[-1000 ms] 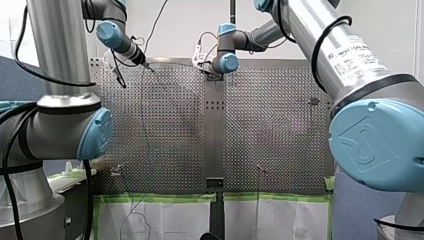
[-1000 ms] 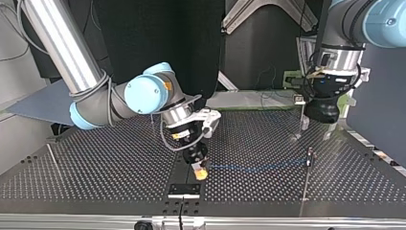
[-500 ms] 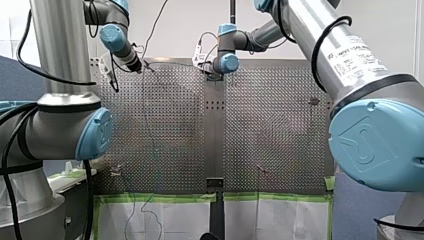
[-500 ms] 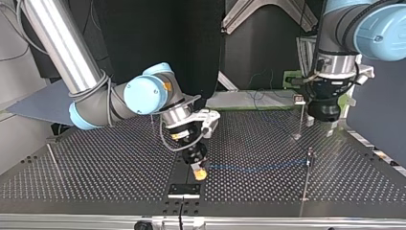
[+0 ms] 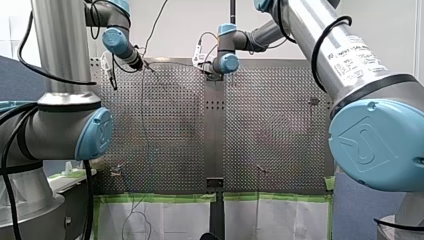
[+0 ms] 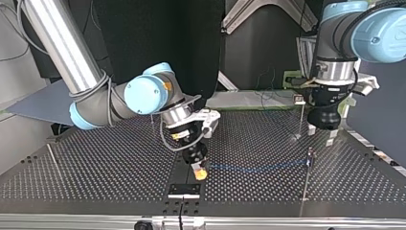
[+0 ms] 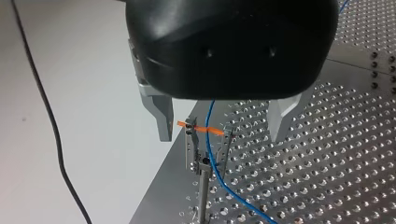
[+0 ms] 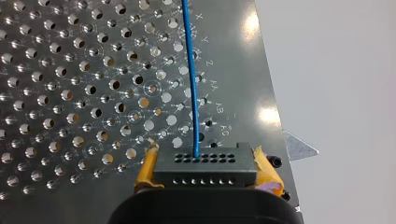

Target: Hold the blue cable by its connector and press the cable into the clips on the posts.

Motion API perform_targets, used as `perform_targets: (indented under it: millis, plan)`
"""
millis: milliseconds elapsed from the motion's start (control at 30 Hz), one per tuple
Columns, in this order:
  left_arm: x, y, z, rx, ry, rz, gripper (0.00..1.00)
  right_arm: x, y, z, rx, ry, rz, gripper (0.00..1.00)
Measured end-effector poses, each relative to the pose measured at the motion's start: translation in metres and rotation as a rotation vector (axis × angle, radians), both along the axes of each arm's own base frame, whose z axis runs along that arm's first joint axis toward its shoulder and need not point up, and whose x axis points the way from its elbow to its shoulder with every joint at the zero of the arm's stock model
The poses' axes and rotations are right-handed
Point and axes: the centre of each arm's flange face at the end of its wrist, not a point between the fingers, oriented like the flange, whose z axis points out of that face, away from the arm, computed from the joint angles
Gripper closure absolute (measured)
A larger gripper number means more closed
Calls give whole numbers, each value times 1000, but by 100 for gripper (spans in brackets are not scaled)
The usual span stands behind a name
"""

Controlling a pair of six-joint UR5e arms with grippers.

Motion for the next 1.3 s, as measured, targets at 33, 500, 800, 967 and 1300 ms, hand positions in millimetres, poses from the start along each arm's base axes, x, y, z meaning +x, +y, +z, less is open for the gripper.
perform_targets:
  millis: [33,500,800,967,1300]
  plan:
    - [1,0,0,8,-2,-2,0,0,0,0,0,0,0,100]
    - [5,-2,12,132,-21,-3,0,-1,-1,0,0,0,-1,100]
    - [3,-8,12,213,-19,-15,0,-1,-1,0,1,-2,-1,100]
    - [2,-11,12,250,-17,-18,0,0,-1,0,1,-3,-1,100]
    - [0,-17,12,331,-17,-31,0,2,3,0,4,-3,6,100]
